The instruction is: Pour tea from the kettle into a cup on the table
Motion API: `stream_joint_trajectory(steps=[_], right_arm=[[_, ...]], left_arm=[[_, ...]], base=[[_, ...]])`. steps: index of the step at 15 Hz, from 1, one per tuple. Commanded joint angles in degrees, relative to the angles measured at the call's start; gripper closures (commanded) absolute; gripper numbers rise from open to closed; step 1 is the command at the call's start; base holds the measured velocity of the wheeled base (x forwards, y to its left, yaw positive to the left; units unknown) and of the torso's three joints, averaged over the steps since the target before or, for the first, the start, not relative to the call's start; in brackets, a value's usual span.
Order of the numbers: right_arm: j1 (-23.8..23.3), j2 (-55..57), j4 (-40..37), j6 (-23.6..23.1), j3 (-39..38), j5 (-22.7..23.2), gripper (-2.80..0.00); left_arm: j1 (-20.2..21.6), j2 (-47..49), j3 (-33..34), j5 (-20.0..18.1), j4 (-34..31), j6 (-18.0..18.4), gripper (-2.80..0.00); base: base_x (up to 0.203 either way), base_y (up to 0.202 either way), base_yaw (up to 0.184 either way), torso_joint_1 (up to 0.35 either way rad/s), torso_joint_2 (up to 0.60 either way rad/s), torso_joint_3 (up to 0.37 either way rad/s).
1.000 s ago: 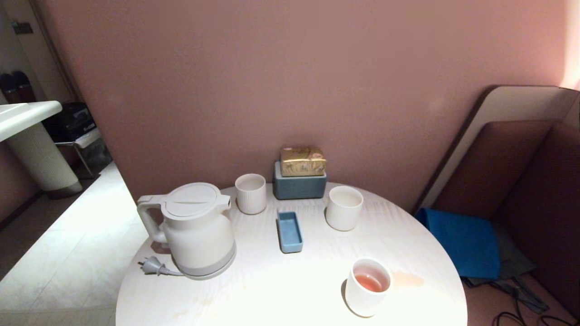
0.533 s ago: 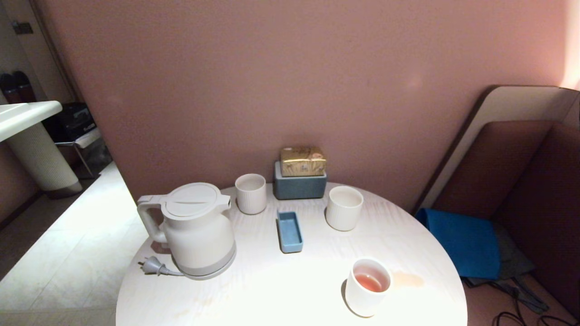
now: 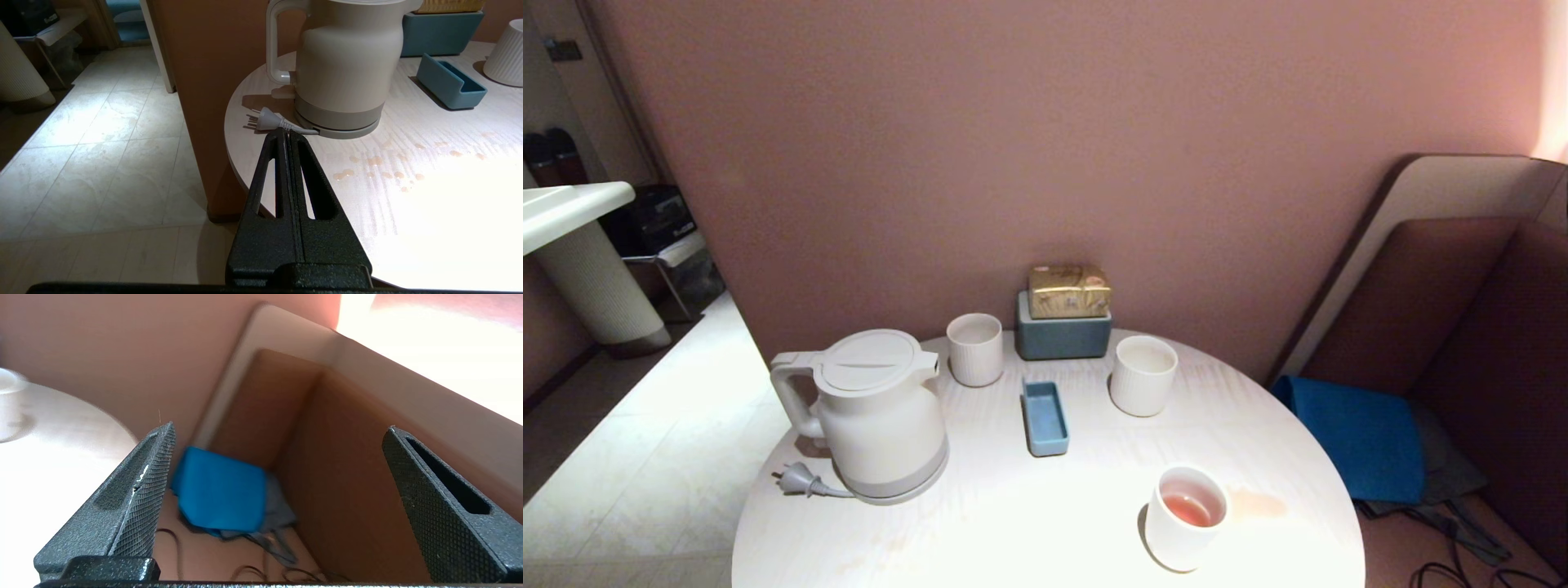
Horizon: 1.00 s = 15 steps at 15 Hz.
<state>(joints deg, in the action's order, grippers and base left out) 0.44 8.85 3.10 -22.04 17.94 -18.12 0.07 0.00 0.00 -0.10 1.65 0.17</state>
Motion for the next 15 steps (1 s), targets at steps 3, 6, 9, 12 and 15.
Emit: stream_joint_trajectory(steps=[3, 6, 9, 12, 15], right_arm=[[-0.5, -8.5, -12.2, 15.9, -1.3, 24.0, -2.80], [-0.6, -8.8, -9.4, 16.5, -12.4, 24.6, -2.80], [-0.6, -8.9, -4.7, 16.9, -17.7, 19.0, -2.80], [-0.6, -8.9, -4.2, 16.9, -17.8, 18.9, -2.80], [-0.6, -8.9, -4.0, 18.5, -17.8, 18.8, 0.00]], left_arm=[[0.0, 0.1, 0.0, 0.0, 0.0, 0.0, 0.00], [0.0, 0.1, 0.0, 0.0, 0.0, 0.0, 0.00], [0.0, 0.1, 0.0, 0.0, 0.0, 0.0, 0.00], [0.0, 0.1, 0.0, 0.0, 0.1, 0.0, 0.00], [0.0, 0.1, 0.0, 0.0, 0.1, 0.0, 0.00]], base=[[0.000, 0.000, 0.000, 0.000, 0.00, 0.000], [0.000, 0.000, 0.000, 0.000, 0.00, 0.000], [0.000, 0.000, 0.000, 0.000, 0.00, 0.000], [0.000, 0.000, 0.000, 0.000, 0.00, 0.000], [0.000, 0.000, 0.000, 0.000, 0.00, 0.000]])
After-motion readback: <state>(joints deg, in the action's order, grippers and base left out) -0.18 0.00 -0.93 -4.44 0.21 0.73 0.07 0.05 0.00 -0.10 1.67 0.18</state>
